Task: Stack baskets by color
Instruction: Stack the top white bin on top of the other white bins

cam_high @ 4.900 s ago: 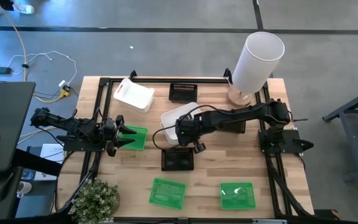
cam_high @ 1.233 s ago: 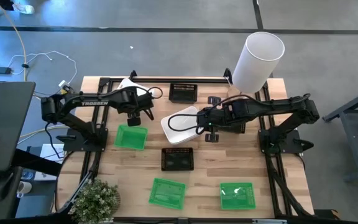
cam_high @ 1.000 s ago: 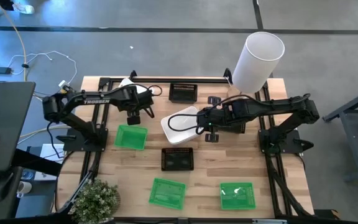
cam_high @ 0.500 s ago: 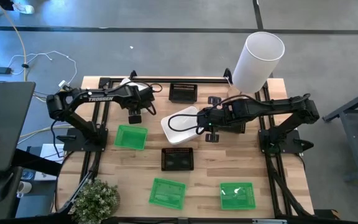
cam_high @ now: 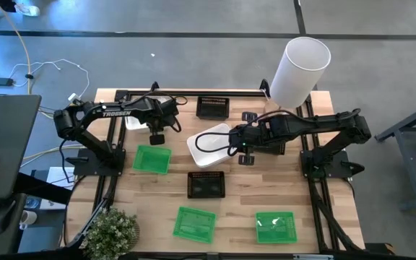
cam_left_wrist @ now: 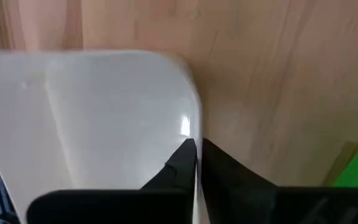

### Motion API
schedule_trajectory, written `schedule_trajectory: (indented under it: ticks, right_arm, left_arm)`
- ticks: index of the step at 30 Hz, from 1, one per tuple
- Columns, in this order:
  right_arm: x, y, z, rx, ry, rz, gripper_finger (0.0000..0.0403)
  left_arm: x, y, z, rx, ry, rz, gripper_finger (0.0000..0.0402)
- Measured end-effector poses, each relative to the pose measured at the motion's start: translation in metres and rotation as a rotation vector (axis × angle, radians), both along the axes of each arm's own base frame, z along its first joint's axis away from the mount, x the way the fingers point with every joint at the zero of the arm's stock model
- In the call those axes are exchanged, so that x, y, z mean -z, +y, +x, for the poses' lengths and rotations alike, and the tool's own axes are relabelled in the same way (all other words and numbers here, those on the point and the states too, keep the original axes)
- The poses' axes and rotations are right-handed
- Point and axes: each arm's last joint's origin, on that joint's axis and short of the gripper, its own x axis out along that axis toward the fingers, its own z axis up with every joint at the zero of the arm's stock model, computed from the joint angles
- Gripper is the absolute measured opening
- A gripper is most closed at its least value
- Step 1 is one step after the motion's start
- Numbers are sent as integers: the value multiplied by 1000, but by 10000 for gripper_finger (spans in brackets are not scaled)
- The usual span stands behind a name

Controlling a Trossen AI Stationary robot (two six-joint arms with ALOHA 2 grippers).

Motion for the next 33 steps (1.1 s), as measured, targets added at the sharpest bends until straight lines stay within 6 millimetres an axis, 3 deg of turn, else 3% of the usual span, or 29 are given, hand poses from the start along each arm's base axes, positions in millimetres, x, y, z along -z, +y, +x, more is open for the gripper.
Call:
schedule_trajectory:
  ticks: [7,17,26,33]
  right_arm:
    - [0,0,0,35,-13,18,134]
    - [-1,-3,-1,199,-66,-8,134]
    - [0,-4,-5,317,-82,-18,134]
    - [0,-6,-14,464,-95,-162,134]
  left_arm:
    - [-5,2,2,-48,-2,41,1]
    - [-50,0,26,-132,-108,98,0]
    - [-88,-25,51,-91,-200,120,0]
    - [-121,-51,67,-161,-326,121,0]
